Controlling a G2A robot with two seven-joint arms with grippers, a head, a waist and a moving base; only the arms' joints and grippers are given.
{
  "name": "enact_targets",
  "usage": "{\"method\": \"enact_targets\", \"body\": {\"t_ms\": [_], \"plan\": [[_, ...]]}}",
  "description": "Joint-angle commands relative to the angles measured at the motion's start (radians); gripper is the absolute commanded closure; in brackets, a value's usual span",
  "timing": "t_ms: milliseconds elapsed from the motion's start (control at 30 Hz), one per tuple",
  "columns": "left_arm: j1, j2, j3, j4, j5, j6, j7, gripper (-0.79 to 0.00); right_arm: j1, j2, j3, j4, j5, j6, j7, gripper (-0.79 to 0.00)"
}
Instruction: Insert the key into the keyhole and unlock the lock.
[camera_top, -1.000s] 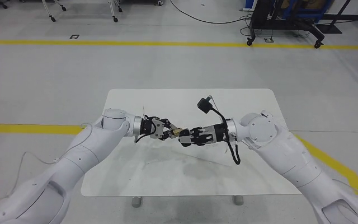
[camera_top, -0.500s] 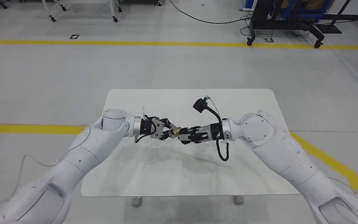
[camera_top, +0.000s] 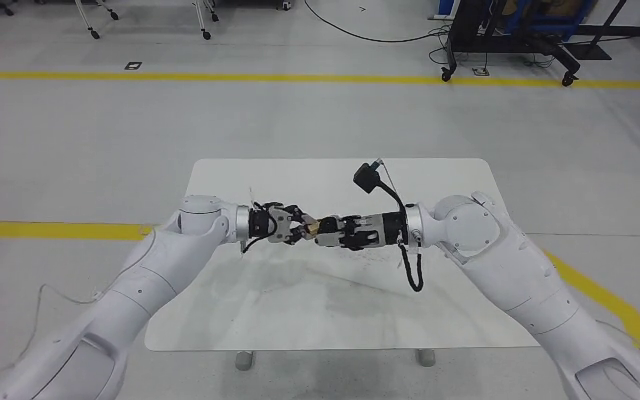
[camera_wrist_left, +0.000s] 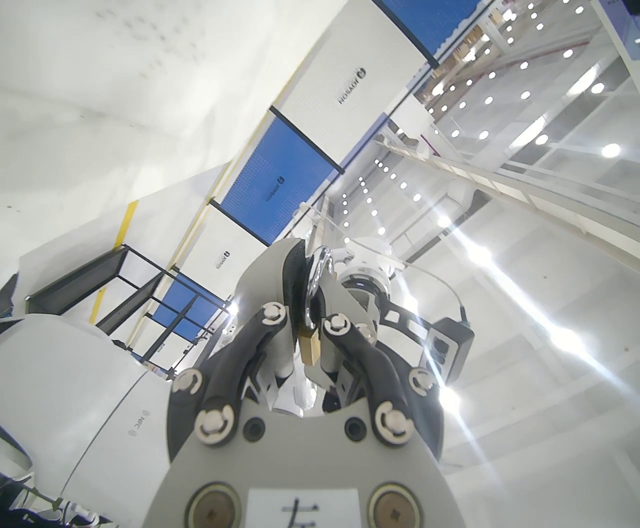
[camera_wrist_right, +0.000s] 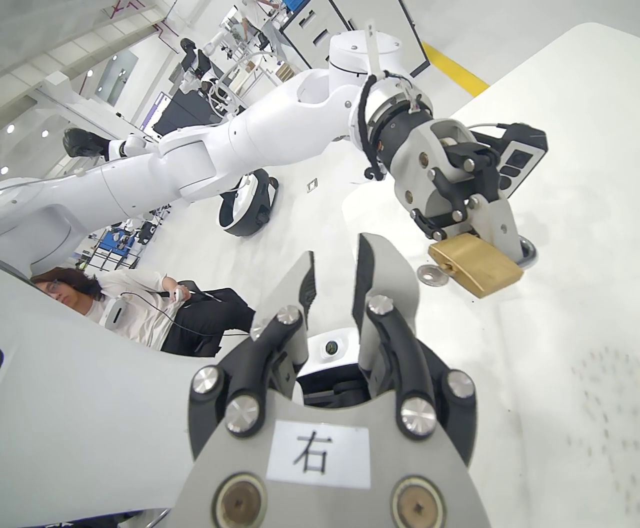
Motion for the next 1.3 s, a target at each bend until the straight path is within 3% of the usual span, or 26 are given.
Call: {"method": "enact_targets", "body": {"t_ms": [0,200,267,433,467,500,567,600,633,767,933,1267], "plan": [[0.001,0.000,-0.001,0.000,0.001,0.000,0.001,0.000,0.000,0.000,0.000,0.000,0.000,0.000,0.000,-0.785],[0.003,0.000,-0.001,0.000,0.004,-0.003,0.011,0.000,0.000,0.000,0.000,0.000,0.000,0.000,0.000,-0.785],[0.007,0.002,-0.007,-0.020,0.052,-0.012,0.108,0.000,-0.003,0.000,0.000,-0.010,-0.023,-0.003,-0.007,-0.785],[0.041,0.016,-0.059,-0.080,0.078,-0.013,0.258,0.000,0.021,0.016,0.009,-0.167,-0.483,0.100,0.013,-0.785],[0.049,0.019,-0.070,-0.094,0.083,-0.012,0.281,0.000,0.016,0.018,0.002,-0.214,-0.570,0.117,0.016,-0.751],[0.056,0.022,-0.078,-0.109,0.096,-0.008,0.303,0.000,0.011,0.020,-0.006,-0.254,-0.659,0.132,0.019,-0.597],[0.072,0.028,-0.095,-0.142,0.112,0.000,0.338,0.000,0.000,0.023,-0.036,-0.326,-0.855,0.158,0.045,-0.465],[0.079,0.031,-0.103,-0.156,0.122,0.004,0.354,0.000,-0.005,0.023,-0.054,-0.354,-0.944,0.171,0.055,-0.453],[0.085,0.034,-0.109,-0.171,0.134,0.008,0.371,0.000,-0.011,0.022,-0.073,-0.377,-1.016,0.179,0.050,-0.391],[0.112,0.042,-0.134,-0.221,0.158,0.031,0.403,0.000,-0.035,0.017,-0.121,-0.411,-1.194,0.166,-0.024,-0.342],[0.133,0.047,-0.155,-0.258,0.185,0.042,0.417,0.000,-0.046,0.007,-0.149,-0.381,-1.287,0.177,-0.034,-0.329],[0.159,0.047,-0.185,-0.285,0.206,0.042,0.397,0.000,-0.047,-0.011,-0.131,-0.324,-1.264,0.199,-0.068,-0.332]]}}
